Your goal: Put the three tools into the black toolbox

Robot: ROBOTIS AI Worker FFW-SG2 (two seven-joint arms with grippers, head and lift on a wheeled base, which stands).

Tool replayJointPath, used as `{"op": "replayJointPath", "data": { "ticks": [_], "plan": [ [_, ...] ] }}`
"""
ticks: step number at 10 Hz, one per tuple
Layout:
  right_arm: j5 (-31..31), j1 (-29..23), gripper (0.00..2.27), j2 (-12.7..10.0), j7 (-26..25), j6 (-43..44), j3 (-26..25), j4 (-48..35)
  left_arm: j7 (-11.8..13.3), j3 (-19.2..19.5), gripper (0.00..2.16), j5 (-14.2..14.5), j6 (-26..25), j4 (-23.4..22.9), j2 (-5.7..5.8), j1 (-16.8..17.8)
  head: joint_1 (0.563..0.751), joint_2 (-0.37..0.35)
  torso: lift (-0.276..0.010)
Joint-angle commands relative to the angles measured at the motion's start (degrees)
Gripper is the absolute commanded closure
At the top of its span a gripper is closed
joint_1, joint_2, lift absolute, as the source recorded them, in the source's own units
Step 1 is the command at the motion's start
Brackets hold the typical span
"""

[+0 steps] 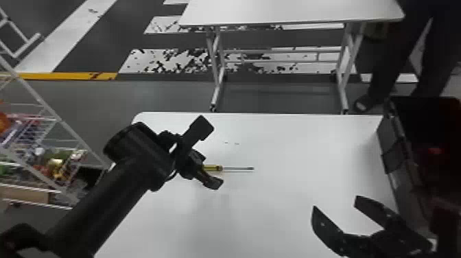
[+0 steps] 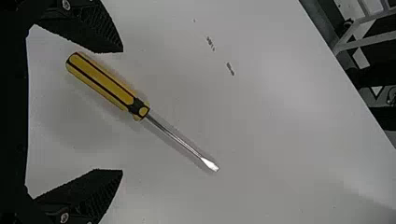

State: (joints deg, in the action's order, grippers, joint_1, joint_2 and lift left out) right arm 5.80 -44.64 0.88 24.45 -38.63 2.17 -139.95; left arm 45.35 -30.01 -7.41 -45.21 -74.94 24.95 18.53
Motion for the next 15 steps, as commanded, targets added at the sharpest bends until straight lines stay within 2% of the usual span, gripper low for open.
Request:
{"op": "replayJointPath", "data": {
  "ticks": [1, 4, 6, 8, 9, 11, 14, 15],
  "plan": [
    [0.1, 0.0, 0.08, 0.0, 0.1, 0.0, 0.2, -0.1, 0.2, 1.2, 0.08, 0.0, -1.0, -0.8, 0.19, -1.1, 0.695, 0.161, -0.051],
    [0.1, -0.2, 0.08, 0.0, 0.3, 0.2, 0.7, -0.7, 0.4, 3.1, 0.08, 0.1, -1.5, -2.8, 0.19, -4.2, 0.695, 0.179, -0.051],
    [0.1, -0.1, 0.08, 0.0, 0.3, 0.2, 1.3, -0.8, 0.7, 4.8, 0.08, 0.1, -4.3, -6.2, 0.45, -6.2, 0.695, 0.186, -0.051],
    [0.1, -0.1, 0.08, 0.1, 0.6, 0.2, 1.6, -0.8, 0.7, 6.5, 0.08, 0.1, -6.3, -6.6, 0.27, -5.7, 0.695, 0.201, -0.051],
    [0.1, -0.4, 0.08, 0.2, 0.8, 0.4, 1.4, -0.8, -0.1, 6.5, 0.08, 0.0, -7.7, -6.6, 0.01, -5.2, 0.695, 0.208, -0.051],
    [0.4, -1.2, 0.08, 0.1, 1.6, 1.1, 0.6, -1.0, -0.5, 6.2, 0.08, -0.5, -8.4, -5.9, -1.31, -3.7, 0.695, 0.215, -0.051],
    [1.8, -2.1, 0.08, 0.1, 2.0, 1.6, -1.1, -1.7, -0.4, 1.7, 0.08, -2.8, -8.0, -1.1, -3.59, 0.2, 0.695, 0.181, -0.051],
    [2.0, -2.2, 0.08, 0.1, 2.0, 1.8, -1.6, -1.7, -0.6, 0.5, 0.08, -3.0, -8.0, -0.3, -3.77, 1.0, 0.695, 0.166, -0.051]
  ]
}}
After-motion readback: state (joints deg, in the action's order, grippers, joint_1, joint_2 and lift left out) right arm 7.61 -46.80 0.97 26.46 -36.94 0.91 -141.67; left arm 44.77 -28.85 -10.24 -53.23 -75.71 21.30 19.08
